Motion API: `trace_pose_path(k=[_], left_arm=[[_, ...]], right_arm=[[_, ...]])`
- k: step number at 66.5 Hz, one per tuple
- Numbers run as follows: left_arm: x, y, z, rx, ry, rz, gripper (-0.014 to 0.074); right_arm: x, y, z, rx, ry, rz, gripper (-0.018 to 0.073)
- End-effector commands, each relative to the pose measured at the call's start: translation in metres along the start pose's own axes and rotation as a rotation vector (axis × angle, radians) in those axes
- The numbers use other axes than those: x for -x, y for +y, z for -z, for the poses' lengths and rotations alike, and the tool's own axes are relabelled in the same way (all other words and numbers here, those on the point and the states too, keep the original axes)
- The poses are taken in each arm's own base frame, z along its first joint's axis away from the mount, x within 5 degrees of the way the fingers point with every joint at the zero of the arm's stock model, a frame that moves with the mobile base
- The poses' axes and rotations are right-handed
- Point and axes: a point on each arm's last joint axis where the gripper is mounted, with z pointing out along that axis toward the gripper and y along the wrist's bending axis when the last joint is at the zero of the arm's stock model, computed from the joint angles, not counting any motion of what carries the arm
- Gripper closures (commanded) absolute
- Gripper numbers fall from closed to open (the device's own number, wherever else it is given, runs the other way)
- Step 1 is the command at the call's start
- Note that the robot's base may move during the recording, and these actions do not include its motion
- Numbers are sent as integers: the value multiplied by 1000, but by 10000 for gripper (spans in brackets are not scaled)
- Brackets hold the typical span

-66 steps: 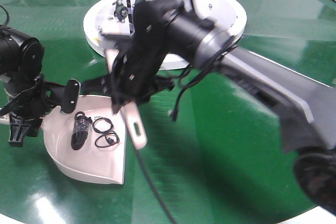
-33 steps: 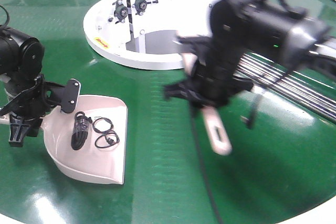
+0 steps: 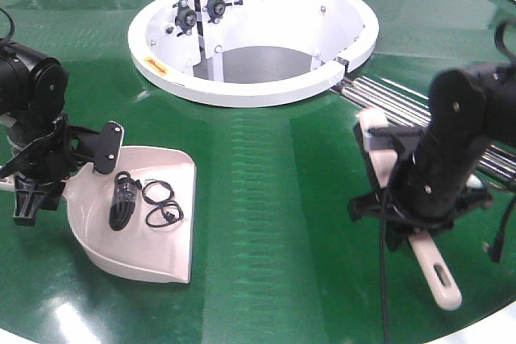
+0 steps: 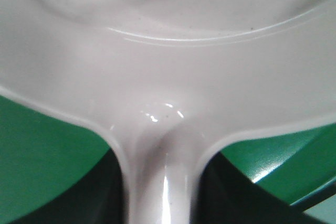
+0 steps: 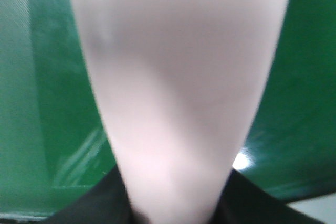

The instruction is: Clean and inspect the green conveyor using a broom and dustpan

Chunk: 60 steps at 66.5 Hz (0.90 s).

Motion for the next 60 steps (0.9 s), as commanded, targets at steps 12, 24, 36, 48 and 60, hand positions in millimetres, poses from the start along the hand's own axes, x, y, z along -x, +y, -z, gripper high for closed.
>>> trace_pose_path(k=[12,24,36,48,60], left_arm=[[-1,0,23,70,-26,6,603],[-1,0,23,70,-26,6,603],[-1,0,23,70,-26,6,603],[-1,0,23,70,-26,6,603],[-1,0,23,70,-26,6,603]], right_arm=[[2,-8,-14,23,-12,26,561],[6,-9,-31,10,42,27,561],[7,-9,-37,5,58,28,561],[6,-9,-37,4,70,28,561],[7,-9,-37,4,68,28,561]])
